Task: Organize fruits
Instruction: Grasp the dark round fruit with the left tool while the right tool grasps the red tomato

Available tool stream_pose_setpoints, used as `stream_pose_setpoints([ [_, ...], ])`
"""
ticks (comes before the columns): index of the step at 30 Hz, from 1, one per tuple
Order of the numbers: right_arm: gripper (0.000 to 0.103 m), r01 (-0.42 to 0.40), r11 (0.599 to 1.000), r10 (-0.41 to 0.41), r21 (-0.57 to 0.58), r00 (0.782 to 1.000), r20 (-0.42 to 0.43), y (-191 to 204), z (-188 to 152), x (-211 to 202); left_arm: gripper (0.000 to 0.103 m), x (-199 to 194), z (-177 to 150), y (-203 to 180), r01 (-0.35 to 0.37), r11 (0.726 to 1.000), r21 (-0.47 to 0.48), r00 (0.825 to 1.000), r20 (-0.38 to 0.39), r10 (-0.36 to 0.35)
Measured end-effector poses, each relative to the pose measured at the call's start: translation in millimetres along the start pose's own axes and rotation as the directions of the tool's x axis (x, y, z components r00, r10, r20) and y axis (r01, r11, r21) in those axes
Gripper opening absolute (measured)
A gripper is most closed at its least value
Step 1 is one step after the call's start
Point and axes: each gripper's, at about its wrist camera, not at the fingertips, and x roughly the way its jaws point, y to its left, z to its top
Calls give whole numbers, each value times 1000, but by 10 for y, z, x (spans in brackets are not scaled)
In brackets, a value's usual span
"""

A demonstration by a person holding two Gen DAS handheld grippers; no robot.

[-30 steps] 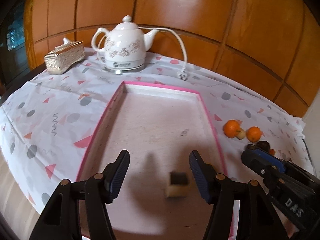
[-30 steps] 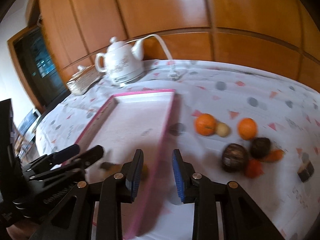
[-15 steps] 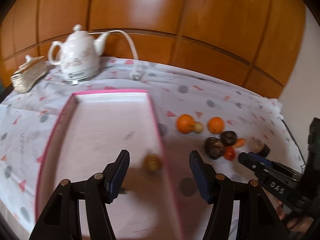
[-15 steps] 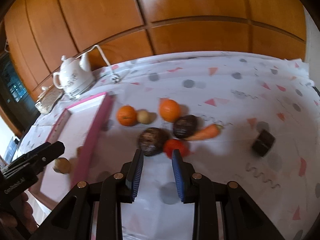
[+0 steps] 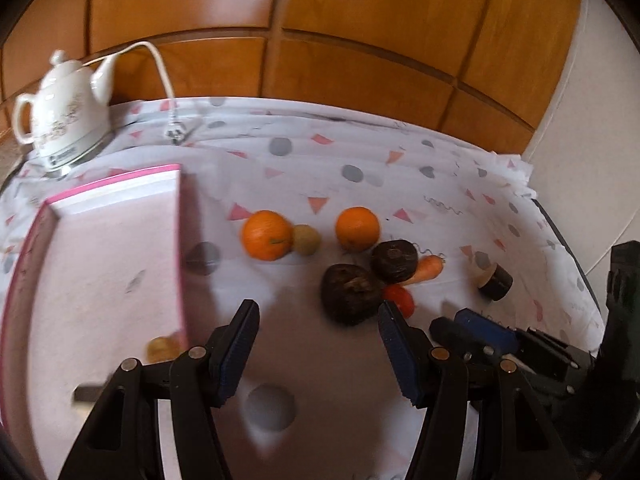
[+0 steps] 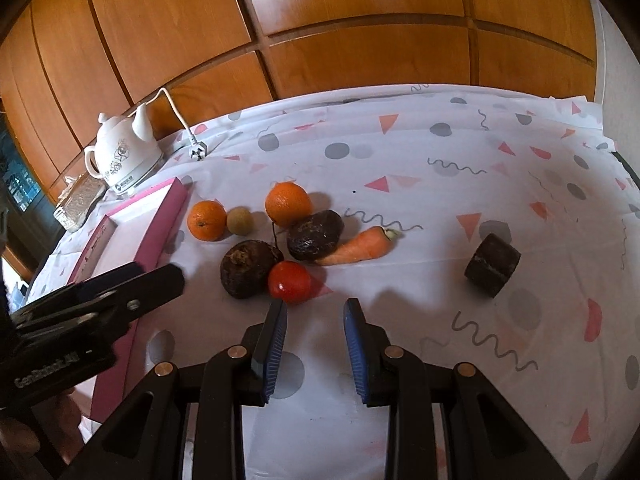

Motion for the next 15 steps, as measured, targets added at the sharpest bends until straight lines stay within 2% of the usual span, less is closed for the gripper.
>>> stream_pose_setpoints([
  [4,30,-1,1000,1,-5,1000,-8,-20,-17,27,62,195,65,-82,32,999,-4,999,-31,-32],
  [9,30,-10,1000,10,-23,1000,-26,-26,-50,73,62,416,127,-97,34,999,-19,997,-63,-35],
  [15,30,-18,999,17,-32,999,-35,-30,-40,128,60,596,166,-9,55,996,-73,994,-90,-62],
])
